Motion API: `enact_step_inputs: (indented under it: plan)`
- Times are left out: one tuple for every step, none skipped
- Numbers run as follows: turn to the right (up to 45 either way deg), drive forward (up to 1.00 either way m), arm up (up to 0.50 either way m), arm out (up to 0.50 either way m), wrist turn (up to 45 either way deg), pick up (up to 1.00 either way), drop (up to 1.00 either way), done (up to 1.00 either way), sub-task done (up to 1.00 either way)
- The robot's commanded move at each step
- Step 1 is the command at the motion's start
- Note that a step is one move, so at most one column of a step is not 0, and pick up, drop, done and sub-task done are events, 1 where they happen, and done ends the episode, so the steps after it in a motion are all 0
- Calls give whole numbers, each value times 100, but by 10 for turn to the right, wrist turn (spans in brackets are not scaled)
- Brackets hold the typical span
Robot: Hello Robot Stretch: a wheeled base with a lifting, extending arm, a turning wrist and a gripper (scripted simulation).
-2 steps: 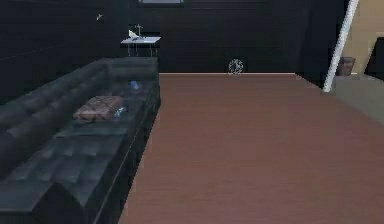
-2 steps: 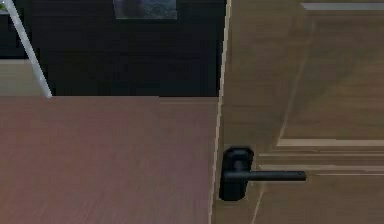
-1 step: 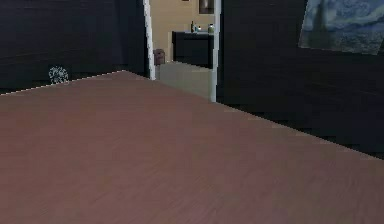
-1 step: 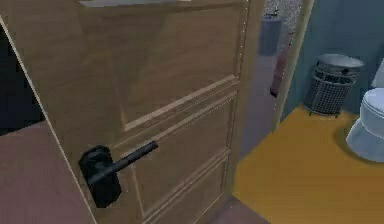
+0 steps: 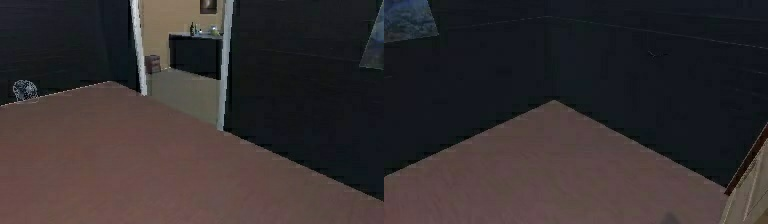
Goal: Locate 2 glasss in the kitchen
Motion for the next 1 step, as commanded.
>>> enact_step_inputs:
  plan:
    - [0, 100, 0, 0, 0, 0, 0, 0, 0]
